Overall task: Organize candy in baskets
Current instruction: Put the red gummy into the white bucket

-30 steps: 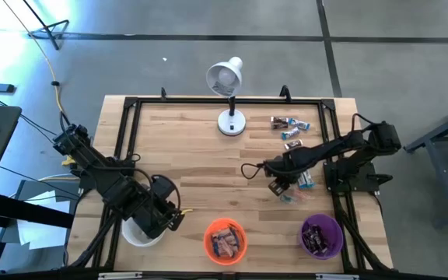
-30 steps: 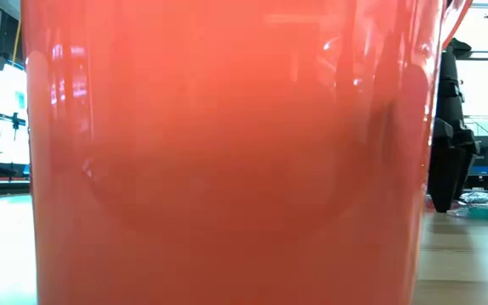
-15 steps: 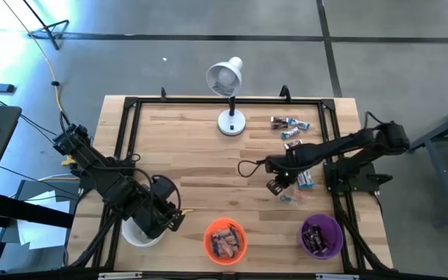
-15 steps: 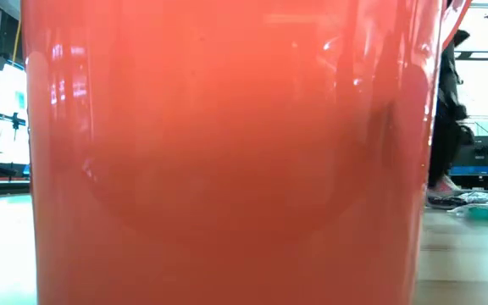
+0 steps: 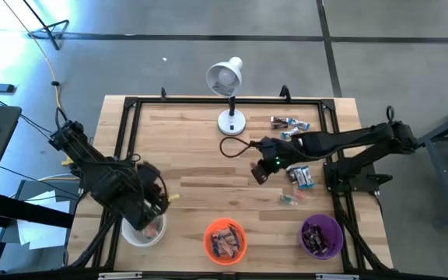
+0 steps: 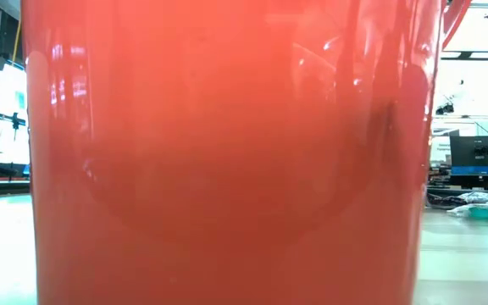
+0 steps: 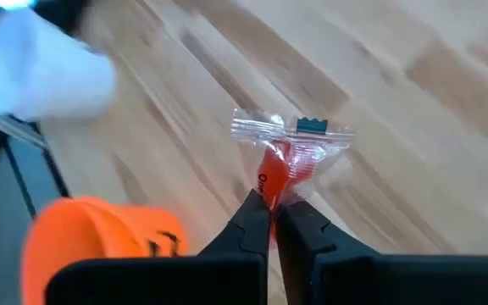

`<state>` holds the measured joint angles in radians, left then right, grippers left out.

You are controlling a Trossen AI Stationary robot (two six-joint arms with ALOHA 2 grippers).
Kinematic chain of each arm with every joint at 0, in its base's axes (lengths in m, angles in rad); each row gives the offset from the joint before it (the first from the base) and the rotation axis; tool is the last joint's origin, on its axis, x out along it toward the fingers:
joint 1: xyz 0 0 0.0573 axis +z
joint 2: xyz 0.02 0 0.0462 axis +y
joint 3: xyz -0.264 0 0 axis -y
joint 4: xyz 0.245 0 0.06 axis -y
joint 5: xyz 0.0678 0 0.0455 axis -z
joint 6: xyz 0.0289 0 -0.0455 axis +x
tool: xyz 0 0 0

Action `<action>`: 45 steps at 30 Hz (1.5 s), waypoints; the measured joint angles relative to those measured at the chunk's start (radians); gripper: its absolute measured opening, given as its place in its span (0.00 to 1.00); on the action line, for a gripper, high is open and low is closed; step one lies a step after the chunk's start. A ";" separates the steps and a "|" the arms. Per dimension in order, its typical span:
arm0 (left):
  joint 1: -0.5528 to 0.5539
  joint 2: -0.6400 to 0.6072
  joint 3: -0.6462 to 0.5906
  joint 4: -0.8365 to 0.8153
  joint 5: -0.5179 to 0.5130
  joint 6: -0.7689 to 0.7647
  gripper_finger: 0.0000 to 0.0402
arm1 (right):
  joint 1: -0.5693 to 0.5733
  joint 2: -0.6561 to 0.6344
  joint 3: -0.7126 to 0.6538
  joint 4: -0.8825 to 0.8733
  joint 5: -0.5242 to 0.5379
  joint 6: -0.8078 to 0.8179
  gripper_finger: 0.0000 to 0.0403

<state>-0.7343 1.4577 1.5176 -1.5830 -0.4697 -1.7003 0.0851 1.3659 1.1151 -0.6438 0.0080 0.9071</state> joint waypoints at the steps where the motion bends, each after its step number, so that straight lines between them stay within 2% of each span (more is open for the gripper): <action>1: 0.003 -0.011 -0.002 0.007 -0.028 0.009 0.16 | 0.011 0.003 0.020 0.010 0.025 -0.002 0.00; 5: 0.013 -0.067 -0.008 0.012 -0.187 0.091 0.16 | 0.042 0.029 0.069 0.111 0.106 0.001 0.00; 9: 0.034 -0.100 -0.011 0.013 -0.271 0.168 0.16 | 0.077 0.089 0.076 0.264 0.134 0.012 0.00; 16: 0.072 -0.140 -0.011 0.012 -0.355 0.297 0.16 | 0.134 0.224 0.077 0.614 0.187 0.035 0.00; 22: 0.114 -0.162 -0.011 0.012 -0.387 0.355 0.16 | 0.162 0.347 0.085 0.921 0.172 0.064 0.00; 29: 0.150 -0.173 -0.011 0.012 -0.400 0.369 0.16 | 0.189 0.520 0.305 0.871 0.075 0.011 0.00; 32: 0.164 -0.182 -0.011 0.013 -0.401 0.366 0.16 | 0.193 0.583 0.442 0.770 0.043 -0.026 0.00; 38: 0.192 -0.228 -0.011 0.012 -0.431 0.380 0.16 | 0.212 0.680 0.704 0.528 0.042 -0.148 0.00; 42: 0.217 -0.280 -0.011 0.012 -0.466 0.434 0.16 | 0.212 0.741 0.826 0.485 0.044 -0.174 0.00; 45: 0.237 -0.319 -0.011 0.011 -0.480 0.455 0.16 | 0.213 0.781 0.885 0.489 0.093 -0.184 0.00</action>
<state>-0.4977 1.1386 1.5070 -1.5717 -0.9500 -1.2451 0.2977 2.1468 2.0005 -0.1552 0.1011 0.7226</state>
